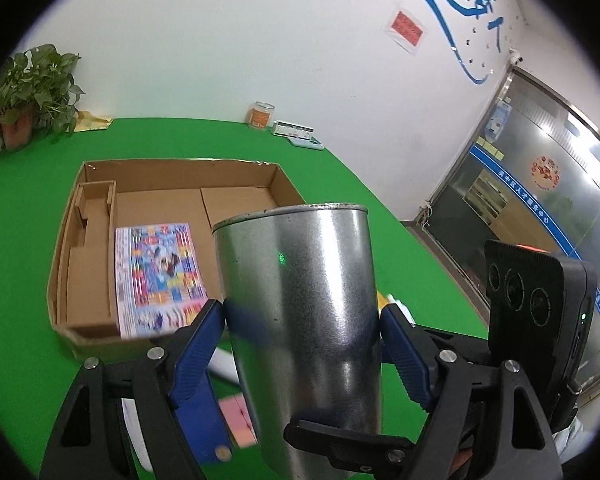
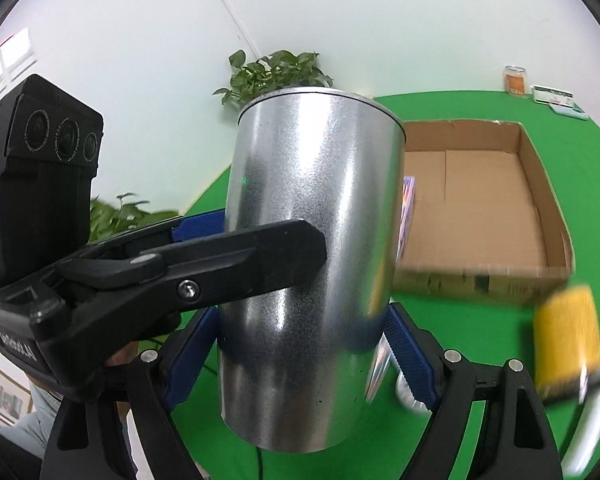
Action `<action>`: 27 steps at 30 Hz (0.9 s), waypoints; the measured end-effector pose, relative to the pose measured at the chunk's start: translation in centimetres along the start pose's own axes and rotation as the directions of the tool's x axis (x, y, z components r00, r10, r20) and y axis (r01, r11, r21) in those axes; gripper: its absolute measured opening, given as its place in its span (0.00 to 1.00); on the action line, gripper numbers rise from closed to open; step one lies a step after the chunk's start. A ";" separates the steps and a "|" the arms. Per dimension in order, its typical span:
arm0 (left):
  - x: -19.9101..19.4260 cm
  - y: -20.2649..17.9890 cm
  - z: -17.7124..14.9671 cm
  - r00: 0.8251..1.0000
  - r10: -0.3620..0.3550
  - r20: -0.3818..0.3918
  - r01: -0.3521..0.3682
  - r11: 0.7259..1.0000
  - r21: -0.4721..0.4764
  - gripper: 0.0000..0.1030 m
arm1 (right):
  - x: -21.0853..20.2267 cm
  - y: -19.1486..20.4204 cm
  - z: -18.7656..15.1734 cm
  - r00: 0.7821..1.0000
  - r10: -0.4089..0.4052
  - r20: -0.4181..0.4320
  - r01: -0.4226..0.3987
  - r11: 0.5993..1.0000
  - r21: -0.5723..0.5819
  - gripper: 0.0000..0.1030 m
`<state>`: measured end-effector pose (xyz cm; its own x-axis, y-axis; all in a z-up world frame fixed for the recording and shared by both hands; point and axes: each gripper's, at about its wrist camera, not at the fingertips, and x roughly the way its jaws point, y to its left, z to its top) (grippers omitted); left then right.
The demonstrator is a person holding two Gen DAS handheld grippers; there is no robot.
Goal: Organize rigid objects
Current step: 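Lift the silver cylinder with the right gripper and carry it toward the box, then lower the silver cylinder into the cardboard box beside the board-game box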
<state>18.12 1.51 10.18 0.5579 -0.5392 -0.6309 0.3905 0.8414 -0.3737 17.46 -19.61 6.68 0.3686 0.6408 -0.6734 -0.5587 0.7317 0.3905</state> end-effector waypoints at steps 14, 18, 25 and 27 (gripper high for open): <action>10.9 7.8 6.3 0.987 -0.047 -0.155 0.022 0.987 -0.158 0.77 | 8.6 -9.3 10.0 0.988 0.013 -0.151 0.001 0.996 0.092 0.80; 13.9 9.0 6.3 0.978 -0.069 -0.195 0.031 0.982 -0.189 0.77 | 11.1 -12.4 10.5 0.981 0.002 -0.192 0.023 0.991 0.129 0.79; 19.4 11.6 4.6 0.946 -0.120 -0.300 0.035 0.962 -0.272 0.75 | 16.2 -17.3 9.2 0.950 -0.027 -0.312 0.093 0.976 0.199 0.79; 20.6 12.0 4.0 0.938 -0.118 -0.326 0.024 0.960 -0.280 0.74 | 17.4 -18.4 8.8 0.938 -0.041 -0.344 0.120 0.970 0.211 0.79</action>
<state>37.21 0.39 -4.59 0.2382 -0.5930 -0.7691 0.1831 0.8052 -0.5641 40.69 -19.93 -6.69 0.1135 0.4915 -0.8634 -0.3414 0.8354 0.4307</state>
